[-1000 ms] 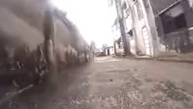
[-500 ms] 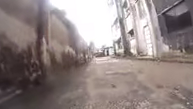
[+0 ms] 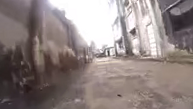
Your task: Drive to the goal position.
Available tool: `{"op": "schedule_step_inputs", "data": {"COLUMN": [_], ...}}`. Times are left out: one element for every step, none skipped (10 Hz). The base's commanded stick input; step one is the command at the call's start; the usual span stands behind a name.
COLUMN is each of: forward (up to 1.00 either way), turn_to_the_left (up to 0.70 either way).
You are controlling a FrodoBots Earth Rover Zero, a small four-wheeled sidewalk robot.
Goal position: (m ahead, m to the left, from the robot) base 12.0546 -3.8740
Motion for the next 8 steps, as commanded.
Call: {"op": "schedule_step_inputs", "data": {"forward": [0.70, 0.70, 0.70, 0.70, 0.70, 0.70, 0.70, 0.70], "turn_to_the_left": [0.00, 0.00, 0.00, 0.00, 0.00, 0.00, 0.00, 0.00]}}
